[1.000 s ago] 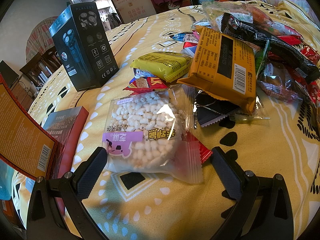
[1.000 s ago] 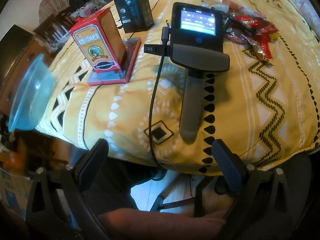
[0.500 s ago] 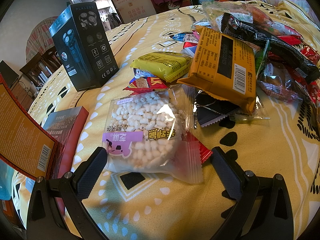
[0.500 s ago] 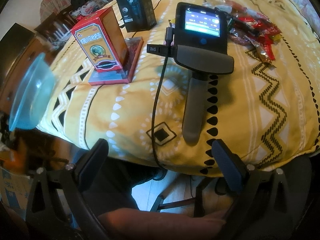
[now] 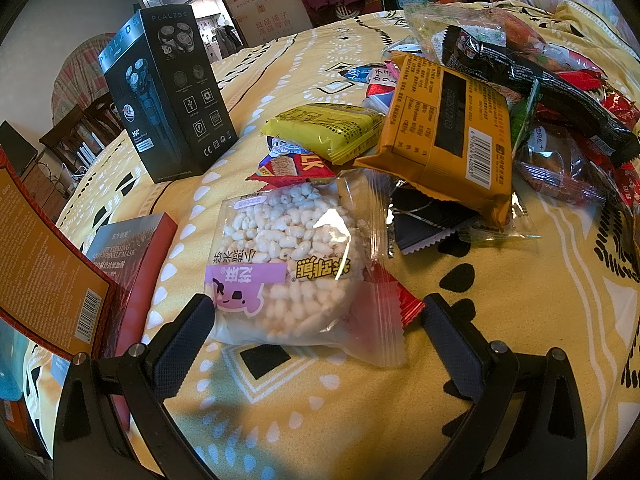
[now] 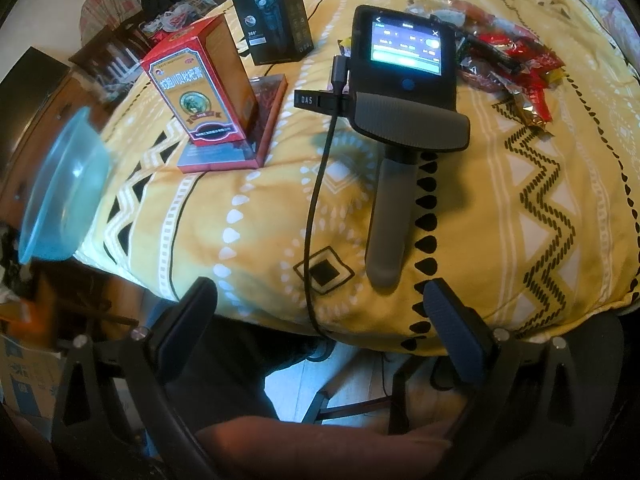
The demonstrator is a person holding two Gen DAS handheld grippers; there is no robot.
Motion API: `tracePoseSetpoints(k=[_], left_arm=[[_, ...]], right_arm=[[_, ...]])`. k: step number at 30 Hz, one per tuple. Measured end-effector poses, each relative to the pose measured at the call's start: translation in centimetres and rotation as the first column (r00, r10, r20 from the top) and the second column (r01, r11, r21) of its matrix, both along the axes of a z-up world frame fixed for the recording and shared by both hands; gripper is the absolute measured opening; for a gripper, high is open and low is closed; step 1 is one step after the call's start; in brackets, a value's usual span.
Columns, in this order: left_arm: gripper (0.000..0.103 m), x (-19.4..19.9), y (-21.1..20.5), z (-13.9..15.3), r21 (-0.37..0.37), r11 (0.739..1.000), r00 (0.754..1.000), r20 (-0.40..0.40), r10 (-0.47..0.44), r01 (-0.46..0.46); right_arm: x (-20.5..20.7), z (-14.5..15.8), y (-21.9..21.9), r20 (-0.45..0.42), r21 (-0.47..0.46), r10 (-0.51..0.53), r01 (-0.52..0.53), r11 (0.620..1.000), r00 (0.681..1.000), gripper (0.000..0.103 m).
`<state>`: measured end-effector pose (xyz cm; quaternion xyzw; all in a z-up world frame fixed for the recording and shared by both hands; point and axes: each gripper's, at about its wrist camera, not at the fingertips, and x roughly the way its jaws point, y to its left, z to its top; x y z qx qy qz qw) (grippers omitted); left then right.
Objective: Organize snacks
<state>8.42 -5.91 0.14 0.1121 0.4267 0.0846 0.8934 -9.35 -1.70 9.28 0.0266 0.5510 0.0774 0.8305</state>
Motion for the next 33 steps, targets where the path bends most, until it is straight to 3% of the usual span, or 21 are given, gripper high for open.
tracePoseSetpoints(k=[22,33], left_arm=[[0.103,0.0,0.0,0.0,0.000,1.000,1.000,0.000,0.000,0.000],[0.103,0.0,0.0,0.0,0.000,1.000,1.000,0.000,0.000,0.000]], right_arm=[[1.0,-0.4,0.1,-0.011,0.016,0.045,-0.044,0.999,0.999,0.103],[2.0,0.9,-2.6,0.059,0.110,0.065,-0.072,0.991,0.996,0.103]])
